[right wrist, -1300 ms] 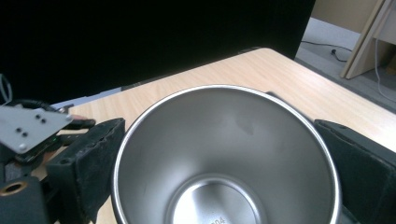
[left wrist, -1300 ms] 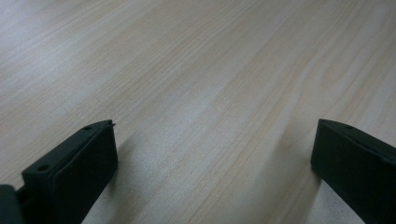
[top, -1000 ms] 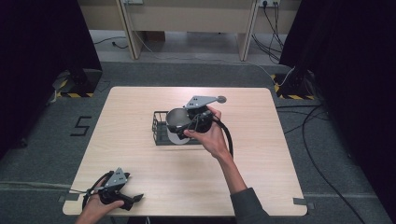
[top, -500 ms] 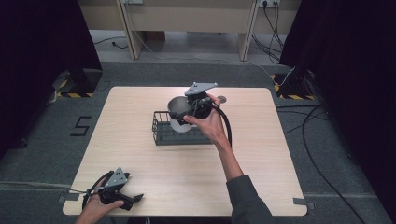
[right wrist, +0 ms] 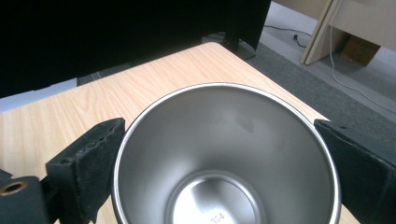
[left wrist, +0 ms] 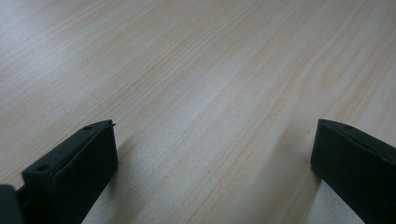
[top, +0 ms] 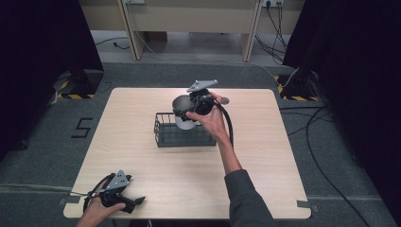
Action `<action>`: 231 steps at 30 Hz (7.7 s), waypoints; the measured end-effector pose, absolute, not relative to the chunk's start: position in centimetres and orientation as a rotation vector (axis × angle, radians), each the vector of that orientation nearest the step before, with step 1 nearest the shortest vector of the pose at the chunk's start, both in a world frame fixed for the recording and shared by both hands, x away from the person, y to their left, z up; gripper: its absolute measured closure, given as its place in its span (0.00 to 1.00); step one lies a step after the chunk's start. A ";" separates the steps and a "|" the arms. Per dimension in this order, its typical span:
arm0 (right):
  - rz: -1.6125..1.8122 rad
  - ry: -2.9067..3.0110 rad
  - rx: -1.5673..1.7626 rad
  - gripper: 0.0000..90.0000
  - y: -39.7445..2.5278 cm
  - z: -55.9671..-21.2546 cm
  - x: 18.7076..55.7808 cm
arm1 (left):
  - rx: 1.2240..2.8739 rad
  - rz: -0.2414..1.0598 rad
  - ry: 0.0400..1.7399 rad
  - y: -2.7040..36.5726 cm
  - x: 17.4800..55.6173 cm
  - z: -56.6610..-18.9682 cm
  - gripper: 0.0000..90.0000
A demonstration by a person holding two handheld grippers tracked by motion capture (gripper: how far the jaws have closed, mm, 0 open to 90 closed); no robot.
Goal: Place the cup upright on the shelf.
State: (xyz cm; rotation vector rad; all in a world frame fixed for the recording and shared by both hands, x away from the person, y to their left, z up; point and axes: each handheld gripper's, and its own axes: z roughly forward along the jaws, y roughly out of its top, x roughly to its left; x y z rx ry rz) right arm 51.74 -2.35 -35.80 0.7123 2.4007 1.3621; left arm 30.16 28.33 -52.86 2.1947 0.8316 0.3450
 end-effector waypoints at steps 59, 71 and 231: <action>1.342 2.361 0.775 0.14 -2.1 -38.3 52.0 | 2.196 0.342 0.827 28.3 30.1 -52.9 0.00; 1.399 2.349 0.750 0.17 -3.1 -37.5 51.0 | 2.197 0.342 0.827 28.3 30.1 -52.9 0.00; 1.348 2.186 1.041 0.17 -18.0 -49.5 29.3 | 2.195 0.347 0.830 28.3 30.1 -52.9 0.00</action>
